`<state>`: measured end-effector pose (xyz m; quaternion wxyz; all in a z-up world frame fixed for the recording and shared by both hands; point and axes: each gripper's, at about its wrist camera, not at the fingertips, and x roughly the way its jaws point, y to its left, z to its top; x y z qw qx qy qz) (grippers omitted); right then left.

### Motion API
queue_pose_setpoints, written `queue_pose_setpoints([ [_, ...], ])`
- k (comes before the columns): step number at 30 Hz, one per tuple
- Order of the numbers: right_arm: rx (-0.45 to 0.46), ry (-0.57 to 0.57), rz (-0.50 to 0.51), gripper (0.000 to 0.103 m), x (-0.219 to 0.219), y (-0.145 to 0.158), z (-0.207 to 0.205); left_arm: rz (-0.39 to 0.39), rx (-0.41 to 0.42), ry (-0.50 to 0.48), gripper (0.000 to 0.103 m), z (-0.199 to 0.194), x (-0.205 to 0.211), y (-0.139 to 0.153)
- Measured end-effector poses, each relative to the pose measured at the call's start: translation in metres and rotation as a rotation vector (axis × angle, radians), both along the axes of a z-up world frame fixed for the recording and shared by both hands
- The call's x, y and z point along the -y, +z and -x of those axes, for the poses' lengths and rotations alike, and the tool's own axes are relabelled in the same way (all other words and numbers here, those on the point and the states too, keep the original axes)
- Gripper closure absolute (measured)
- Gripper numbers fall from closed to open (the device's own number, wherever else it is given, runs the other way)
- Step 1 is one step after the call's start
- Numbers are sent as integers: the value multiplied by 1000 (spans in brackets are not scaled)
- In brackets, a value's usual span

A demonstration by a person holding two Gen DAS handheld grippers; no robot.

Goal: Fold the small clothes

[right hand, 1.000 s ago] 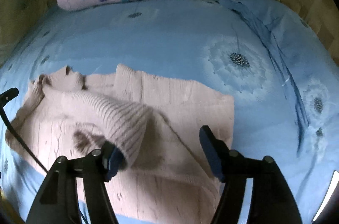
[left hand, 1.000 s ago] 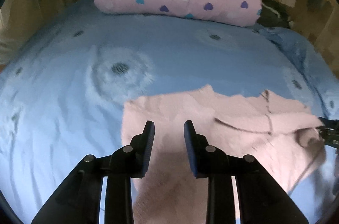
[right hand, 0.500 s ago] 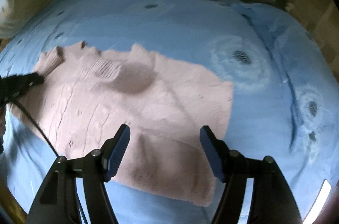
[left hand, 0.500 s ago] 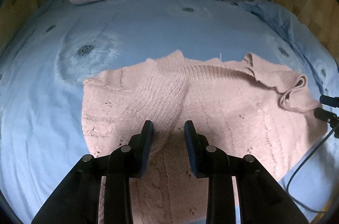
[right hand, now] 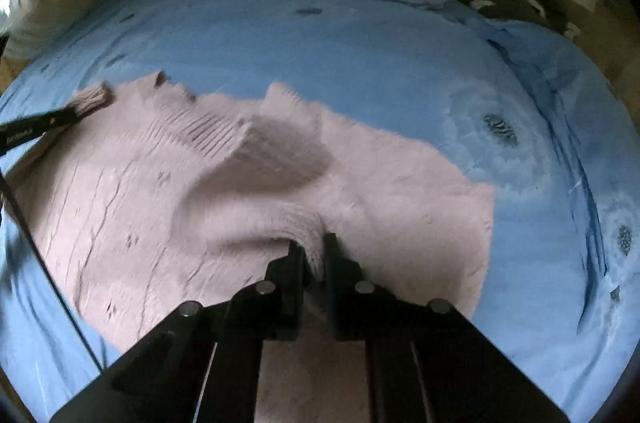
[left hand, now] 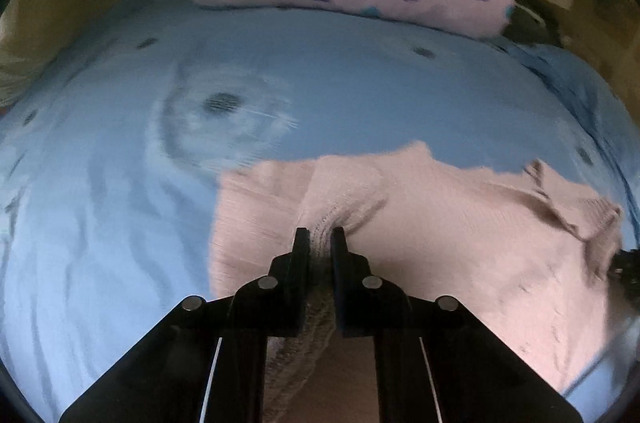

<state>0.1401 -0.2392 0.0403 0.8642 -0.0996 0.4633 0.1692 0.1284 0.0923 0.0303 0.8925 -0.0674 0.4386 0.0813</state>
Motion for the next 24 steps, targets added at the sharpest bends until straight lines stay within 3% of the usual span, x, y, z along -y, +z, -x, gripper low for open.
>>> queue_pose_setpoints([
  [5,63,-195,-25,94,35,3,-23,36,-7,75,99,0,-26,-1],
  [8,45,-316,-92,81,68,-2,-38,46,-14,80,99,0,-29,-2],
  [10,12,-387,-145,79,90,-6,-43,49,-13,78,99,1,-28,0],
  [13,7,-439,-185,68,107,-5,-45,46,-7,61,99,3,-24,5],
  [20,73,-387,-198,67,94,12,-33,63,43,22,98,15,-22,21],
  [24,27,-302,-170,66,73,2,-33,52,14,31,98,10,-28,13],
])
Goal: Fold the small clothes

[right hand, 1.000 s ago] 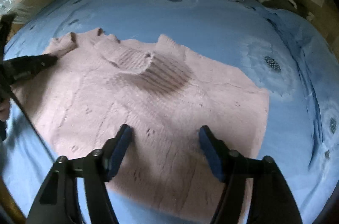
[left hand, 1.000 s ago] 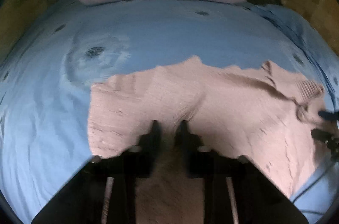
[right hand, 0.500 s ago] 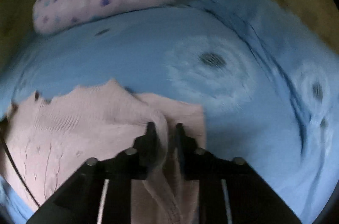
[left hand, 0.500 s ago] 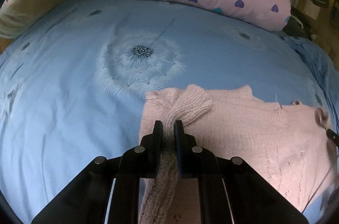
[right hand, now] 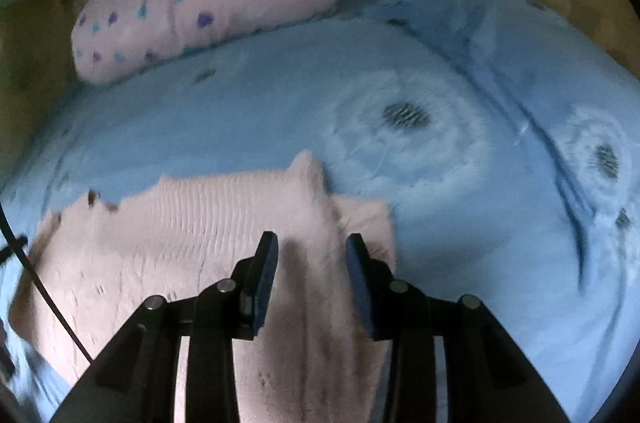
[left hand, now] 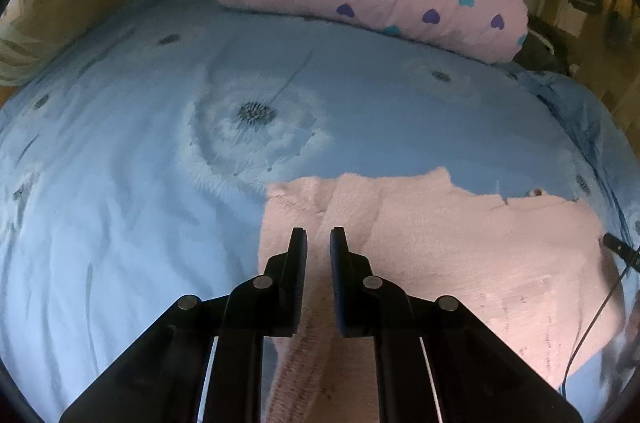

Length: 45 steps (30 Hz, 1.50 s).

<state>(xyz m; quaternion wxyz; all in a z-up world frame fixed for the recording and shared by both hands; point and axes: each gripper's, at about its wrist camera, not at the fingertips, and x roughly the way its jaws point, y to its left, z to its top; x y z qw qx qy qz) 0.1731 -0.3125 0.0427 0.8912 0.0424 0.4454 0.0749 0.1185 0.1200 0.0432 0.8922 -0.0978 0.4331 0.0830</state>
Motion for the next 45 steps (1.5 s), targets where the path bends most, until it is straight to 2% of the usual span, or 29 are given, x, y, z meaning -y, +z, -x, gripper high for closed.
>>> queue_pose_setpoints([
  [3,-29,0,44,63,-5,-13,-2,-40,-57,49,98,-6,-11,-12],
  [5,-32,-5,37,60,-2,-15,-3,3,-63,84,98,-4,-20,-12],
  [7,-38,-19,23,59,3,-13,-4,72,-25,81,98,2,-24,-4],
  [11,-22,-28,5,59,5,-4,2,112,35,6,97,12,-12,13],
  [12,-16,-26,1,59,5,-2,4,121,40,-22,93,13,-7,14],
  [15,-3,-14,8,58,4,0,8,135,11,-85,92,7,8,4],
  [17,-14,-21,23,58,4,-5,8,100,-35,-115,92,-2,19,-9],
  [20,-34,-28,20,57,6,-14,4,6,-34,-122,92,-9,27,-17],
  [24,-28,-25,23,56,8,-15,2,-115,-38,-56,92,-11,14,-19],
  [26,-27,-25,25,56,8,-15,2,-133,-54,-23,92,-11,3,-21],
  [30,-18,-38,21,51,11,-11,5,-50,-64,22,91,-8,-17,-20],
  [33,-25,-58,0,40,17,-6,14,-34,-69,27,92,-5,-17,-13],
  [39,-43,-77,-69,36,24,4,42,7,-69,-11,92,19,-5,7],
  [45,-76,-118,-103,28,33,-2,70,40,-124,-12,91,53,0,14],
])
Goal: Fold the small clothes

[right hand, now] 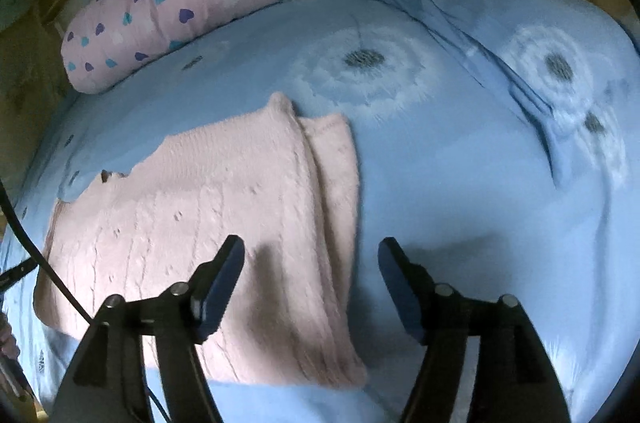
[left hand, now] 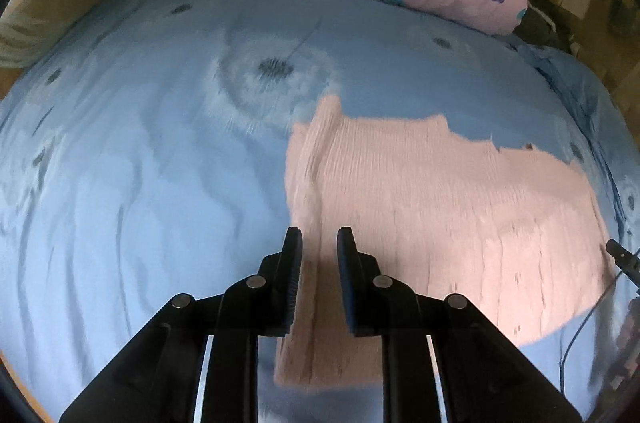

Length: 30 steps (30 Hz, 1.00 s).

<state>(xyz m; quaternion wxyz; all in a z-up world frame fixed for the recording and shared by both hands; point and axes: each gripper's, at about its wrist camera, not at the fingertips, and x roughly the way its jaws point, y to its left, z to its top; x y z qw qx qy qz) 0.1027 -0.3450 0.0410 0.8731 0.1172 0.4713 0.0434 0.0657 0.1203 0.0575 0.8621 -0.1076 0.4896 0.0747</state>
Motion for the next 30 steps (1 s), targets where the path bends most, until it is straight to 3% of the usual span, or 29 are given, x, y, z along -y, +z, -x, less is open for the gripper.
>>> queue_pose_setpoints([
  [6,-70,-27,-108,27,10,-26,-9,33,-24,25,91,11,-13,-23],
  [11,-14,-13,-184,22,7,-37,-13,122,-52,69,91,8,-30,-34],
  [18,34,38,-234,23,-12,-38,-16,129,-50,73,91,6,-29,-32],
  [20,37,36,-228,32,-16,-37,-17,126,-50,72,91,5,-29,-32],
  [24,21,6,-256,66,-11,-37,-19,117,-50,72,91,5,-28,-30],
  [27,11,2,-295,75,-7,-34,-18,105,-51,68,91,4,-27,-30],
  [30,29,14,-290,76,-12,-23,-14,90,-50,64,91,4,-26,-30],
])
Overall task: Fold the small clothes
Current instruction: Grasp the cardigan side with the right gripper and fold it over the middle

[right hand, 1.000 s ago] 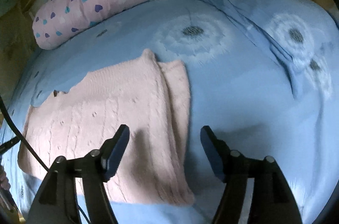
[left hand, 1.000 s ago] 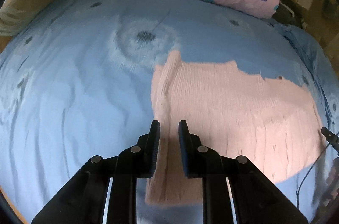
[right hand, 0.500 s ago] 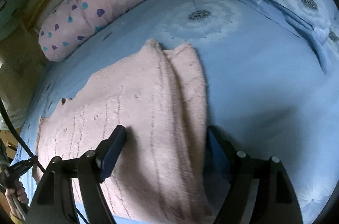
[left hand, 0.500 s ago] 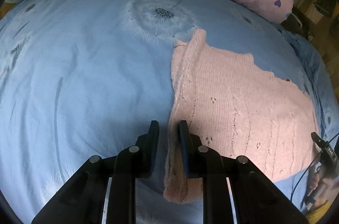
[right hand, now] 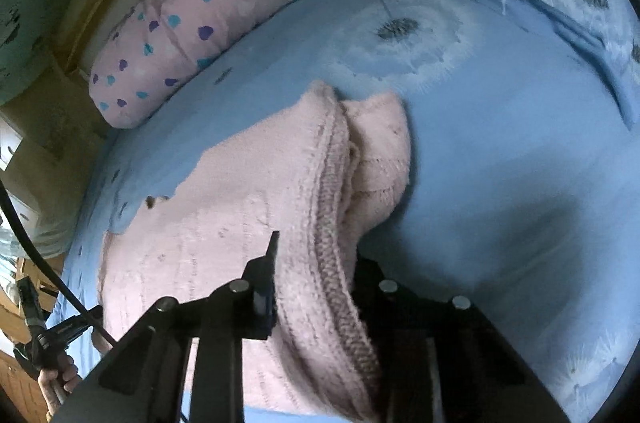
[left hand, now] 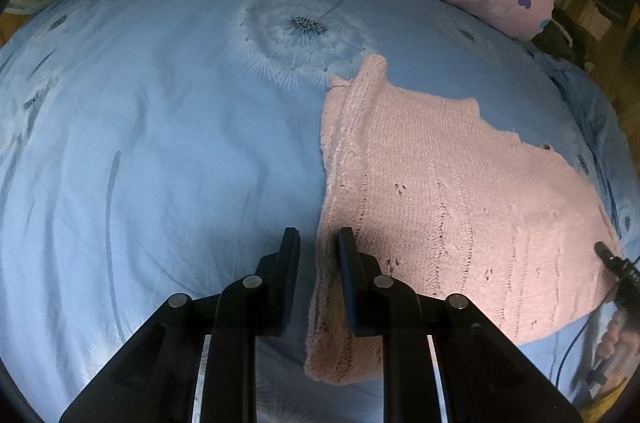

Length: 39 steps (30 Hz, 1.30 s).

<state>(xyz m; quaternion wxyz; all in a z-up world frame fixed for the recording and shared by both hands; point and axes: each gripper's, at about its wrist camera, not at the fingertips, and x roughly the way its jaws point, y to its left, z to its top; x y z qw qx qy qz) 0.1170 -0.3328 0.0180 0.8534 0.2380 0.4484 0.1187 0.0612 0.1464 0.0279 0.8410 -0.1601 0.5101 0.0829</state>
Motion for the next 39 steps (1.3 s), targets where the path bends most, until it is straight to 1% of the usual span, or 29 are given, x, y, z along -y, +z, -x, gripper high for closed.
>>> queue_pose_setpoints([
  [2,15,7,-29,76,-5,11,3,-6,1,1,91,0,2,1],
  [4,31,19,-36,77,-10,23,6,-10,0,0,91,0,2,1],
  [7,68,58,-11,77,-28,47,9,-13,2,1,91,0,1,2],
  [13,139,122,24,78,-73,92,15,6,12,4,91,2,-3,5],
  [20,181,208,60,78,-134,125,19,2,23,1,91,7,-8,10],
  [27,193,297,97,78,-192,140,24,21,35,24,91,13,-16,14],
  [32,190,353,123,79,-236,142,25,38,50,36,91,20,-25,18],
  [36,177,414,128,79,-276,132,24,29,62,50,91,26,-35,19],
  [39,140,440,115,79,-299,115,21,61,64,76,91,30,-49,20],
])
